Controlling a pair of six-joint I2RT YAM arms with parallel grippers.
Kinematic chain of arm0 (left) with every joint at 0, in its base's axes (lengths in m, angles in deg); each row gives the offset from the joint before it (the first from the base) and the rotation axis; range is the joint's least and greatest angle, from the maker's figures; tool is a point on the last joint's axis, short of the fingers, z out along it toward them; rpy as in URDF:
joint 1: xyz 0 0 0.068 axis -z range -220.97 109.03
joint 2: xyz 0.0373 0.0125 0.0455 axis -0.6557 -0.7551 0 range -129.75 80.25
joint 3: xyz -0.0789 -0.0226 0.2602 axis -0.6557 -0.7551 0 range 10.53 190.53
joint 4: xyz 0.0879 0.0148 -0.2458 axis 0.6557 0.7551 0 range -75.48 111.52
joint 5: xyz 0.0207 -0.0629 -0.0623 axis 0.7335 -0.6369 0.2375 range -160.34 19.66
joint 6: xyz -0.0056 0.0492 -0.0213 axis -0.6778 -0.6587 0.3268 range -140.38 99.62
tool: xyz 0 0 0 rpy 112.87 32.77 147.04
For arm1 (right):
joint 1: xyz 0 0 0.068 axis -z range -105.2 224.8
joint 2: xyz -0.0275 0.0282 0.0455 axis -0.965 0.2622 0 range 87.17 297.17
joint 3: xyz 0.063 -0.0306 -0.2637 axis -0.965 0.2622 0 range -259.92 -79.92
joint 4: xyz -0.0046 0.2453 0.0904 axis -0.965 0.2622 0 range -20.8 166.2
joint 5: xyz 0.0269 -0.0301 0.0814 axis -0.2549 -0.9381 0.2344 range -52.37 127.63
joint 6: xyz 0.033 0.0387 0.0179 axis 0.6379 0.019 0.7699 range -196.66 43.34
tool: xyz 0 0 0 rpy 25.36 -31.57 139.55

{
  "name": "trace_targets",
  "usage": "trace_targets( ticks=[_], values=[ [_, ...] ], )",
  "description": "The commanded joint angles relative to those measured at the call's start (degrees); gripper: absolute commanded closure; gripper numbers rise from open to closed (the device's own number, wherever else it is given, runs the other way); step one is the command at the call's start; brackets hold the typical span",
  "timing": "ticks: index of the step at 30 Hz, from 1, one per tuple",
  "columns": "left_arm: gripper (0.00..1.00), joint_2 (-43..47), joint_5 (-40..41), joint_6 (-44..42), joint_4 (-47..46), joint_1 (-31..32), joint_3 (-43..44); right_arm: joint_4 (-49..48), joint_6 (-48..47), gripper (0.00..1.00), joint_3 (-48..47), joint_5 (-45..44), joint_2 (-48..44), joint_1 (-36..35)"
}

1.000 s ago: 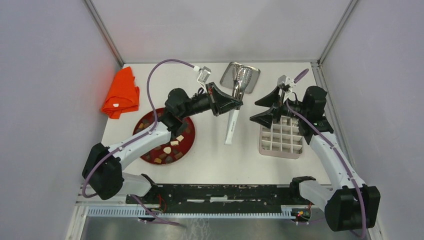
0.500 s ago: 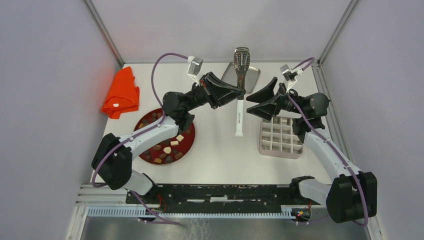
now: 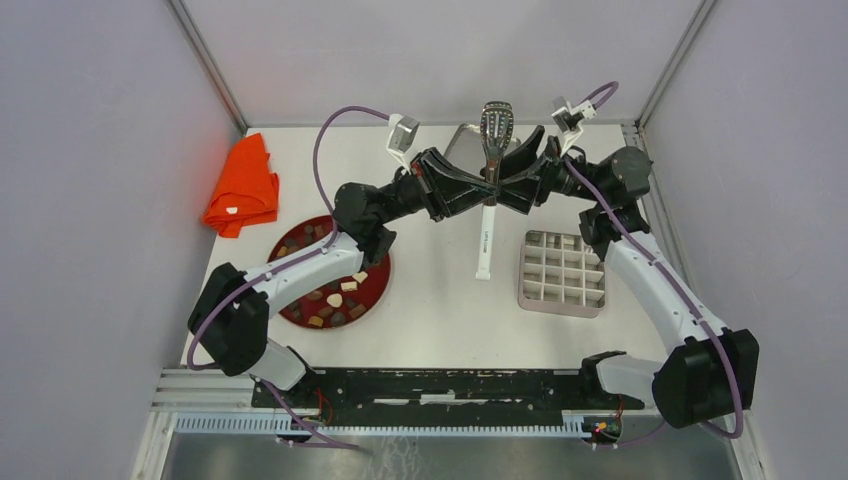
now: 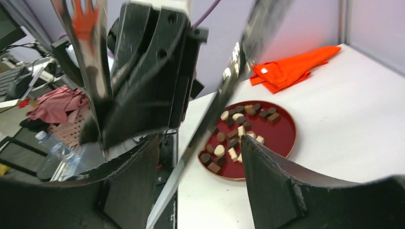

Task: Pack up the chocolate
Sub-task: Pick up the clamp at the center of the board.

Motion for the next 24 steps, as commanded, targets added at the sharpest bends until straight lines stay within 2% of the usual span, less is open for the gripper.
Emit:
trace_targets(
  ticks=[1, 5, 7, 9, 11, 12, 13, 14, 15, 16, 17, 20, 24],
  values=[
    [0.98, 0.9, -1.0, -3.0, 1.0, 0.2, 1.8, 11.2, -7.8, 0.33, -6.7, -4.0, 1.3, -0.2],
    [0.98, 0.6, -1.4, -3.0, 0.9, 0.2, 2.1, 9.4, -4.9, 0.42, -7.3, -4.2, 2.6, -0.5],
    [0.98, 0.4, -1.5, -3.0, 0.8, 0.2, 2.3, 8.0, -3.4, 0.53, -6.8, -3.9, 3.0, -1.0],
    [0.98, 0.2, -1.6, -3.0, 0.6, 0.2, 2.5, 6.9, -2.4, 0.68, -6.1, -3.6, 3.1, -1.3],
    [0.98, 0.1, -1.7, -3.0, 0.6, 0.2, 2.7, 6.0, -1.5, 0.9, -5.7, -2.9, 3.1, -1.6],
    [0.97, 0.1, -1.7, -2.8, 0.6, 0.2, 2.8, 4.8, -0.8, 0.95, -5.5, -2.5, 2.9, -1.6],
    [0.92, 0.3, -1.5, -2.7, 1.2, 0.1, 2.7, 3.8, 0.1, 0.99, -5.2, -2.1, 2.8, -1.6],
    [0.8, 1.0, -1.2, -2.5, 2.6, -0.1, 2.5, 2.6, 0.9, 1.0, -4.9, -1.7, 2.5, -1.6],
    [0.6, 2.1, -0.6, -3.0, 4.7, -0.2, 1.9, 0.9, 2.2, 1.0, -4.5, -1.4, 2.1, -1.6],
    [0.44, 3.3, -0.2, -4.1, 7.3, -0.5, 1.3, -0.6, 3.4, 1.0, -4.2, -1.2, 1.8, -1.5],
    [0.36, 5.2, 0.1, -6.1, 10.5, -0.7, 0.6, -1.8, 4.5, 1.0, -3.9, -1.0, 1.4, -1.5],
    [0.2, 12.6, 2.9, -16.6, 22.3, -1.0, -1.9, -2.3, 4.6, 1.0, -3.4, -0.9, 0.4, -1.6],
    [0.09, 22.2, 6.2, -29.2, 36.6, -1.0, -4.7, -6.9, 7.8, 1.0, -1.7, -0.7, 0.5, -1.5]
  ],
)
